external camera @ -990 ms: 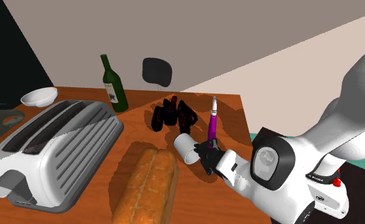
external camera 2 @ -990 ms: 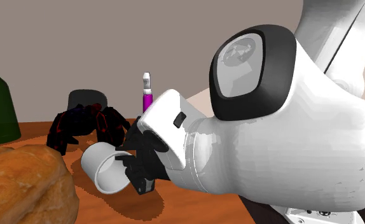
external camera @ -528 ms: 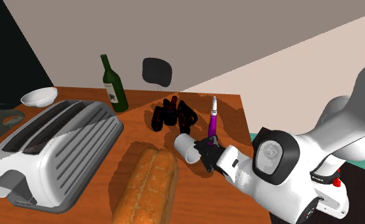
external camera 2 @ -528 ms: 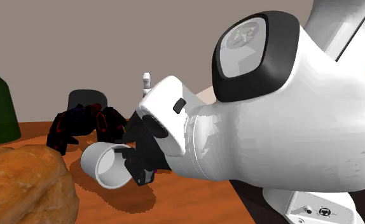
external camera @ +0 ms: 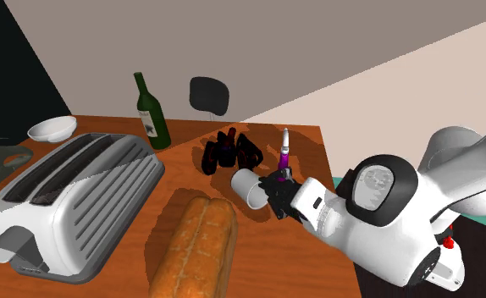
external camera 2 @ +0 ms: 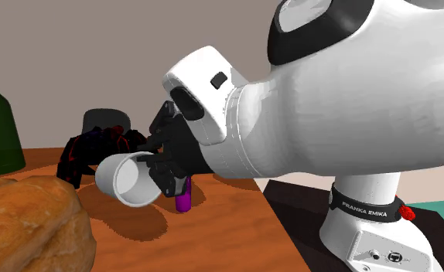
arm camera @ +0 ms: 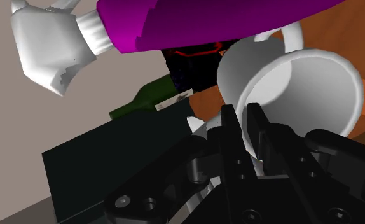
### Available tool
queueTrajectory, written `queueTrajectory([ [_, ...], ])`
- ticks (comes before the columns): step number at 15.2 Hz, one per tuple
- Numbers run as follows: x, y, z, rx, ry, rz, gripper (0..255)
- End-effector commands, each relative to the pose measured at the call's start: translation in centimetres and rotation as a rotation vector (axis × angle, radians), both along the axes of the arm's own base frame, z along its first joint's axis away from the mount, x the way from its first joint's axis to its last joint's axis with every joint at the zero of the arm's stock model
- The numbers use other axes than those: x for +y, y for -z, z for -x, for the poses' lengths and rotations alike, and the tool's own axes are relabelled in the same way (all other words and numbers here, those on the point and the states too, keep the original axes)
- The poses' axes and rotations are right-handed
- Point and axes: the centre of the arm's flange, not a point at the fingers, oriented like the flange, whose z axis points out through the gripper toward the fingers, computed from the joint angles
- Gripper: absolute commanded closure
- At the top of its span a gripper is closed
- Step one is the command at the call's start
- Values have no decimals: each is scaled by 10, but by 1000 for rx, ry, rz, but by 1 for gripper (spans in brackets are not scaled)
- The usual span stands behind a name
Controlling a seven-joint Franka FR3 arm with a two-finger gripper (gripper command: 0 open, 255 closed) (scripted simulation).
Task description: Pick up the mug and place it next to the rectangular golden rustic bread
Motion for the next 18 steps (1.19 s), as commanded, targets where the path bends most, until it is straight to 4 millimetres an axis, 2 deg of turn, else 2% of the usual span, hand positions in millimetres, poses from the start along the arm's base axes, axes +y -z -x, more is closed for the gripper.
queueTrajectory([
  [1,0,-10,0,0,0,0,255],
  [18,0,-100,0,0,0,0,255],
])
